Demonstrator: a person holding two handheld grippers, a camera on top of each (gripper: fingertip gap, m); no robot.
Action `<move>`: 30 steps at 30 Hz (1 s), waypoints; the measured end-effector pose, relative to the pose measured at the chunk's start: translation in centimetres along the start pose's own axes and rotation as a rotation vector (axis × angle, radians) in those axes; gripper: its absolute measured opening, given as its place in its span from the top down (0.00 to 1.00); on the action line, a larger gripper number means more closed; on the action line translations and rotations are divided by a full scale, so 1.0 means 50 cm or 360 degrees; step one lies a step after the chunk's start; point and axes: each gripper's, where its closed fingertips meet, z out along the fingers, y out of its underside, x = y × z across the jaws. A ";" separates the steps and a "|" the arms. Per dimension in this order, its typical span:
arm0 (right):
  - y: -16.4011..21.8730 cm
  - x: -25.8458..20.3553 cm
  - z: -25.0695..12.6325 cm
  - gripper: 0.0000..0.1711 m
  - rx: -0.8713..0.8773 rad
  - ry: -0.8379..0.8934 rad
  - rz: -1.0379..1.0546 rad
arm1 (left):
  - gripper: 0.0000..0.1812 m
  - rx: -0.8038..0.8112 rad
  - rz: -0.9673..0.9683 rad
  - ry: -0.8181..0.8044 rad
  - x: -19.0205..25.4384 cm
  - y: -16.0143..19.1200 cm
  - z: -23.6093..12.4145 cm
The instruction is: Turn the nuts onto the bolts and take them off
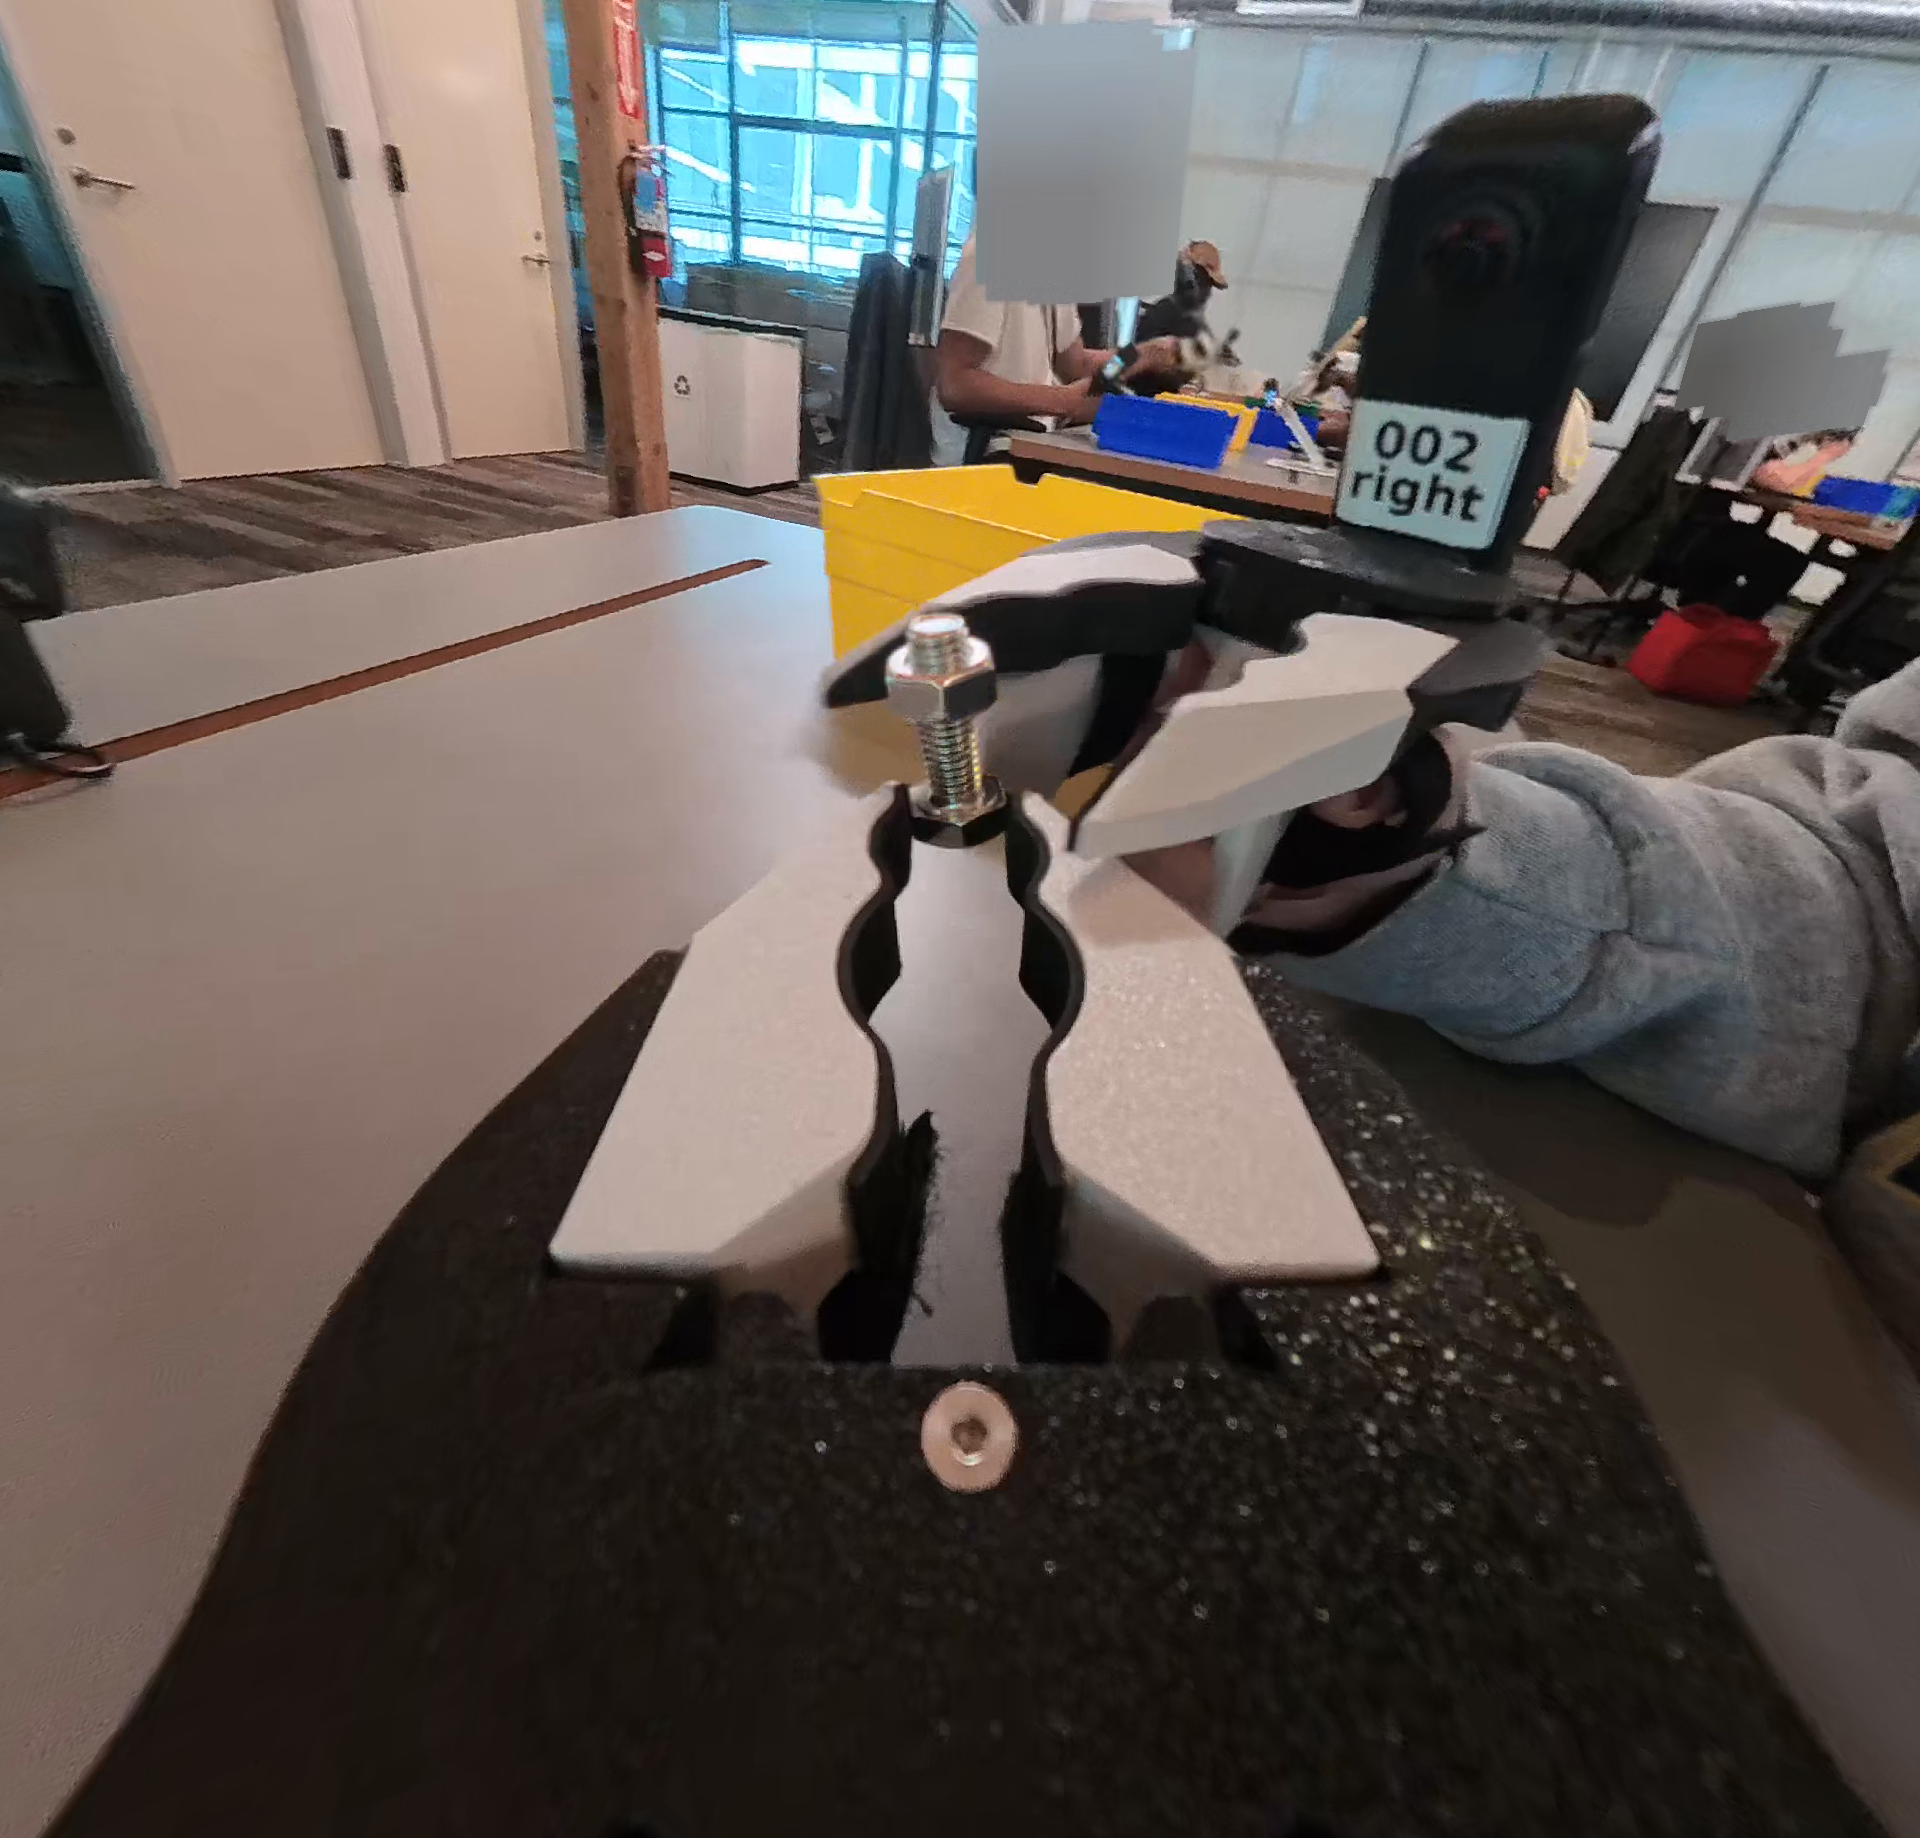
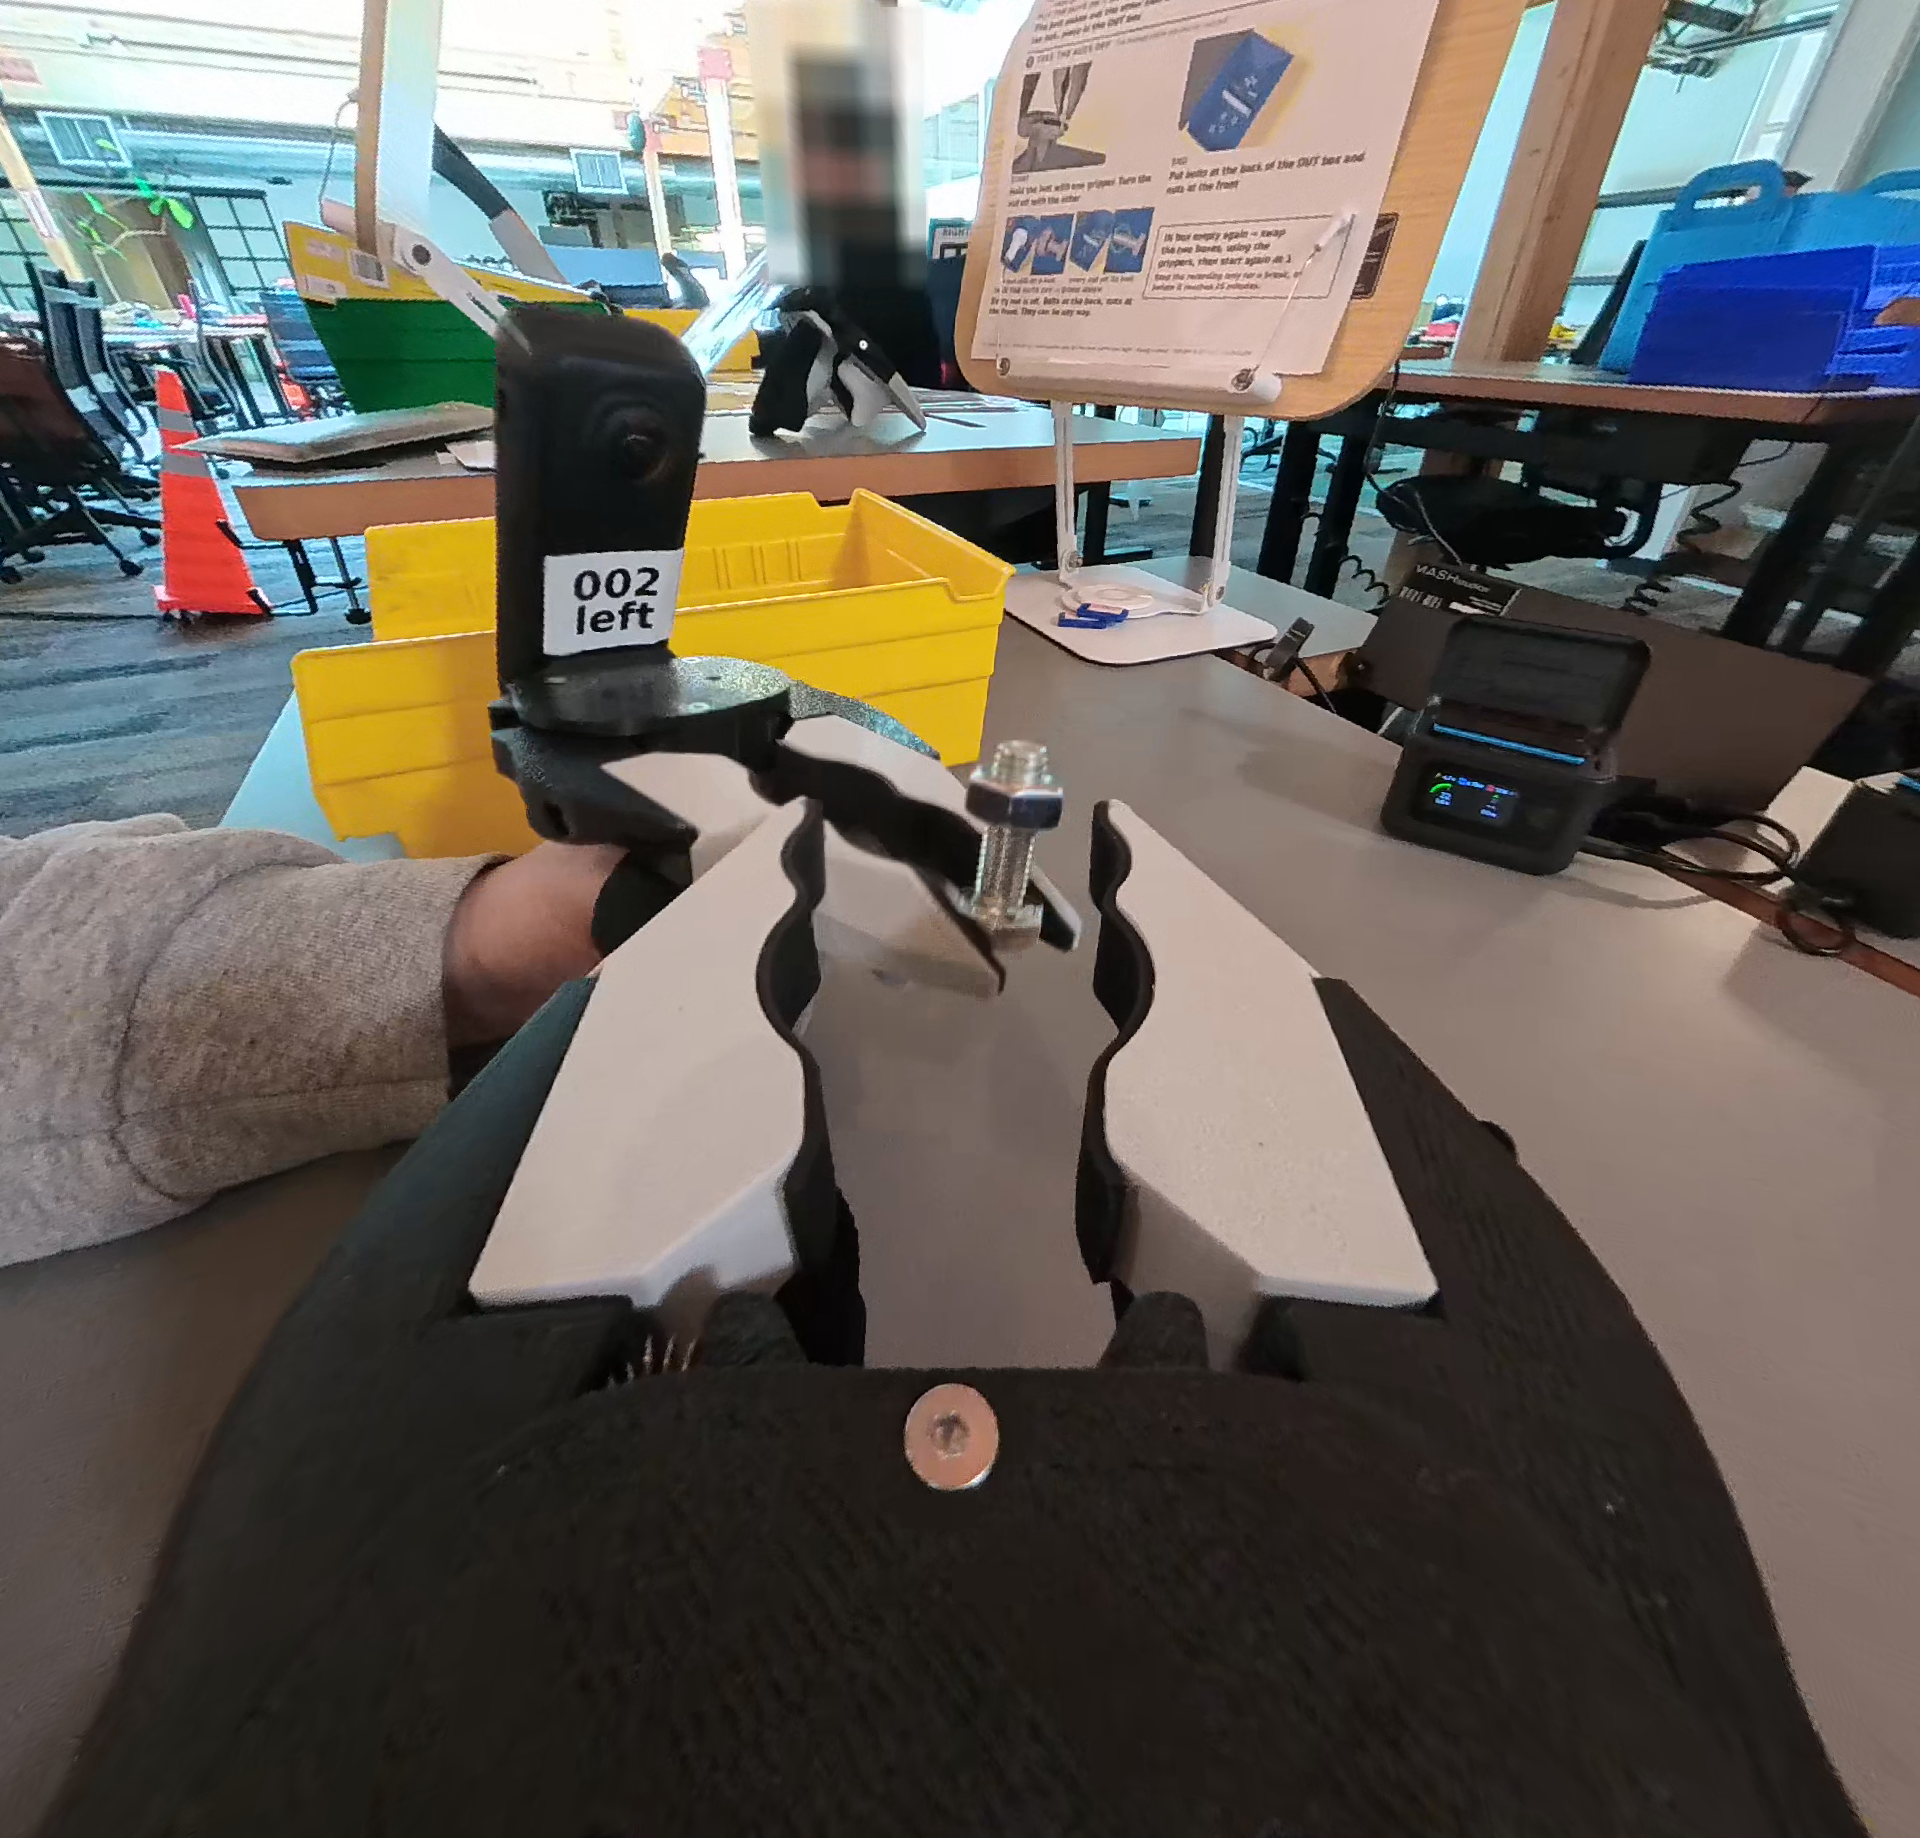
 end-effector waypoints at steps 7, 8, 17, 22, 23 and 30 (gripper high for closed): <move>0.004 -0.013 0.004 0.70 -0.0022 -0.0047 -0.0008 | 0.91 -0.0042 0.0049 0.0005 0.007 0.008 0.007; 0.004 -0.012 0.003 0.70 -0.0020 -0.0041 -0.0009 | 0.91 -0.0041 0.0041 -0.0040 -0.003 0.007 0.003; 0.006 0.011 -0.001 0.71 -0.0016 0.0030 0.0064 | 0.91 -0.0185 0.0162 -0.0181 -0.025 0.030 0.002; 0.018 0.003 0.007 0.72 -0.0054 0.0011 0.0050 | 0.92 -0.0202 0.0227 -0.0093 0.002 0.036 0.015; 0.018 0.001 0.007 0.71 -0.0054 0.0006 0.0049 | 0.91 -0.0197 0.0214 -0.0109 -0.003 0.034 0.012; 0.015 0.017 0.000 0.76 -0.0033 0.0053 0.0053 | 0.92 -0.0099 0.0063 -0.0326 -0.065 0.014 -0.025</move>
